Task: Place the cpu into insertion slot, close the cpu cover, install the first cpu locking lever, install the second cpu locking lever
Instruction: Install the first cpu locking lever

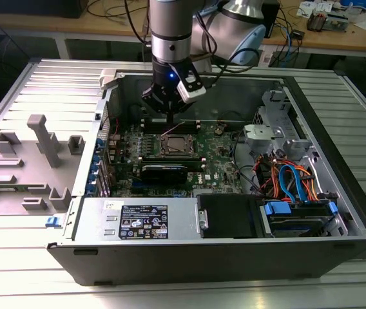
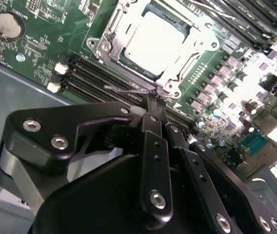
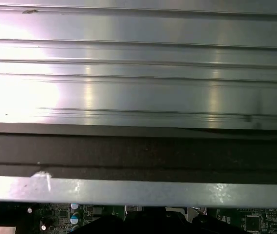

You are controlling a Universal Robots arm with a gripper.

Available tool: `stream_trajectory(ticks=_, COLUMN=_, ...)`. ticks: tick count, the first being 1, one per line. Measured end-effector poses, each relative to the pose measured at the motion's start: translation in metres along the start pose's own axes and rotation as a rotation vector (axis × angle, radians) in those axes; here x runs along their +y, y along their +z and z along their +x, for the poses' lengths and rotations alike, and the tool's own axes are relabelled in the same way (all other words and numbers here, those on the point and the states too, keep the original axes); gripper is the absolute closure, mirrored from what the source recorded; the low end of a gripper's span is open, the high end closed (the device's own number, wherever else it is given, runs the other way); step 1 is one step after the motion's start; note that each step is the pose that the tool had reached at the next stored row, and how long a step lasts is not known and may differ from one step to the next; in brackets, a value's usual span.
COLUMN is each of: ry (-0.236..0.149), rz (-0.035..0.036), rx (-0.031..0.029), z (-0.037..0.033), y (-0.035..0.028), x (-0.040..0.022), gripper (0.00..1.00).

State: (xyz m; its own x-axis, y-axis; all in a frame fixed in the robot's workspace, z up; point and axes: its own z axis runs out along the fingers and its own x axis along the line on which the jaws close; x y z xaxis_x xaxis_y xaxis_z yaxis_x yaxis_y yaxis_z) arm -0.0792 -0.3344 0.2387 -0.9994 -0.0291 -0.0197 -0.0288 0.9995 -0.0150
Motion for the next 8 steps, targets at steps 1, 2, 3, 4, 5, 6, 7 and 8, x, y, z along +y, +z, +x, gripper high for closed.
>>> stream_trajectory(ticks=1, ry=0.0, rz=0.0, rx=0.0, z=-0.001, y=0.0007, x=0.0, gripper=0.89)
stream_trajectory(ticks=2, ry=0.0, rz=0.0001, rx=0.0001, z=-0.0022, y=0.0011, x=0.0, gripper=0.89)
stream_trajectory(ticks=3, ry=0.0, rz=0.0001, rx=0.0, z=-0.0044, y=0.002, x=0.0, gripper=0.89)
stream_trajectory(ticks=4, ry=0.0, rz=-0.0001, rx=0.0, z=-0.005, y=0.003, x=0.0002, gripper=0.89)
stream_trajectory(ticks=5, ry=0.0, rz=0.0, rx=0.0, z=-0.0052, y=0.0036, x=0.0006, gripper=0.89)
stream_trajectory(ticks=6, ry=0.0, rz=-0.0001, rx=0.0, z=-0.0055, y=0.0046, x=0.0013, gripper=0.89)
stream_trajectory(ticks=7, ry=0.0, rz=-0.0001, rx=-0.0001, z=-0.006, y=0.0062, x=0.0026, gripper=0.89)
stream_trajectory(ticks=8, ry=-0.001, rz=-0.0001, rx=0.0, z=-0.0063, y=0.0068, x=0.0031, gripper=0.89)
